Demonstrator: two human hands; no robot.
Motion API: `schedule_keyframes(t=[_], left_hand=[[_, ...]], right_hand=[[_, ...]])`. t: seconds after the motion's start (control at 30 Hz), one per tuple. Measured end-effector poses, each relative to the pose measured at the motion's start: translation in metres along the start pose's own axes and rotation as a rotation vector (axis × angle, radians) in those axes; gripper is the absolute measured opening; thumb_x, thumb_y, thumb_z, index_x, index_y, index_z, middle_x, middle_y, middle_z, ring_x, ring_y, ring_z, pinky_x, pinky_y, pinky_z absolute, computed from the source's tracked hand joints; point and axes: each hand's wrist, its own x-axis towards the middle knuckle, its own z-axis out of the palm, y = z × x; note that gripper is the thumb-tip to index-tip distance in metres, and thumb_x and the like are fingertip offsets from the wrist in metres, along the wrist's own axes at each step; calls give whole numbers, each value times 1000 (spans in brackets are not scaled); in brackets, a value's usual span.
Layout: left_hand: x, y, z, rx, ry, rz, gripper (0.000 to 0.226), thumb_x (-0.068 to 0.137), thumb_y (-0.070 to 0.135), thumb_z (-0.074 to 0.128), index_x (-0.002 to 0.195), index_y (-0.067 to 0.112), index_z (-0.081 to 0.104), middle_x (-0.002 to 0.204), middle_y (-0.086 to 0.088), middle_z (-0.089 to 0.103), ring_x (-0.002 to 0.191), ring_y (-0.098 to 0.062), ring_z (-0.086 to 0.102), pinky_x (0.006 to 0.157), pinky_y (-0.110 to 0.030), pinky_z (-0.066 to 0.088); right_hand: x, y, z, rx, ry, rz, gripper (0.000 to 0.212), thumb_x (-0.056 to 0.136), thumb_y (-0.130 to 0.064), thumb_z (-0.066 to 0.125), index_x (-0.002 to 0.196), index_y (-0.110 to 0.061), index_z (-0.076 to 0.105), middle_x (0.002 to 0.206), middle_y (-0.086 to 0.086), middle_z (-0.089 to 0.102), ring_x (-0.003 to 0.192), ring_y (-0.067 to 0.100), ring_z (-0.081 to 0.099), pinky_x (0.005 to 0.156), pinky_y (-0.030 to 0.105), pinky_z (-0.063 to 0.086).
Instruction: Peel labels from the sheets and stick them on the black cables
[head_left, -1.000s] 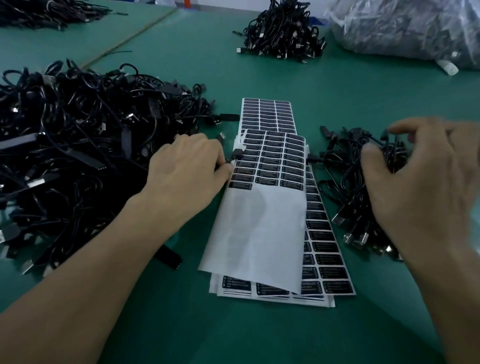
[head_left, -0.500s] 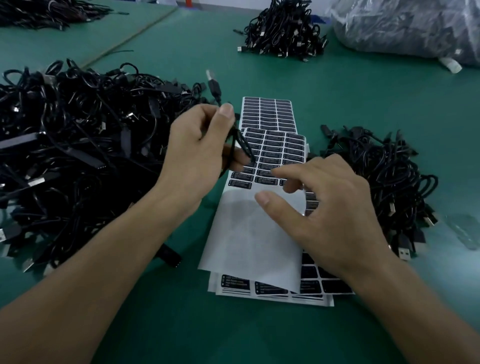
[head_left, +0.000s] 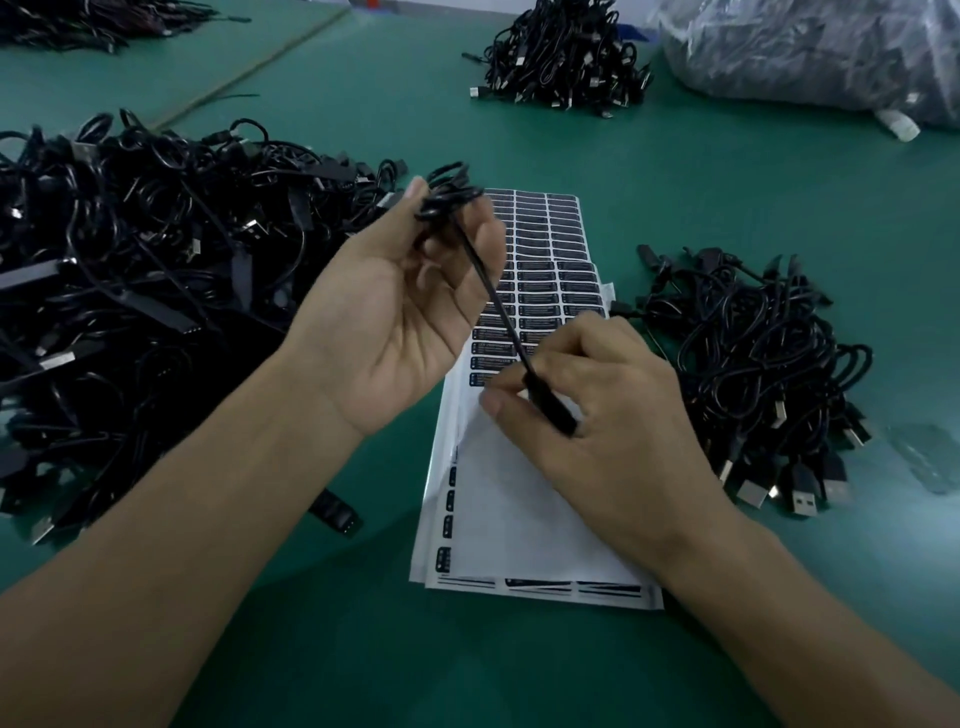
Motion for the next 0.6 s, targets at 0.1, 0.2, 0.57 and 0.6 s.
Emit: schedule_keyframes(t=[0.1, 0.2, 0.57, 0.6], left_hand=[[5, 3, -3, 5, 165, 93, 34, 106, 19, 44, 76, 5, 52, 63, -6, 57, 50, -12, 59, 49, -22, 53], [11, 4, -9, 183, 340, 238, 26, 103, 18, 49, 79, 9, 50, 60, -2, 56, 48, -11, 55, 50, -23, 52], [10, 5, -26, 949, 621, 835, 44, 81, 8, 72, 86, 23, 31, 82, 6, 35, 56, 0, 35, 55, -15, 38], [9, 5, -25, 1031, 638, 917, 46, 77, 8, 73, 88, 24, 31, 83, 6, 34, 60, -1, 35, 60, -16, 39]], right_hand=[[-1, 3, -4, 100, -6, 64, 22, 92, -40, 64, 82, -21, 70, 69, -10, 59, 64, 10, 56, 58, 28, 47], [1, 1, -7, 174, -27, 102, 20, 96, -41, 56, 76, -37, 55, 62, -14, 56, 51, 11, 51, 46, 22, 39], [3, 6, -9, 76, -11, 87, 27, 104, -29, 46, 84, -21, 61, 72, -17, 52, 73, 5, 52, 66, 12, 36], [2, 8, -8, 68, -13, 99, 23, 103, -28, 51, 86, -20, 66, 75, -16, 55, 76, 7, 54, 67, 13, 37]])
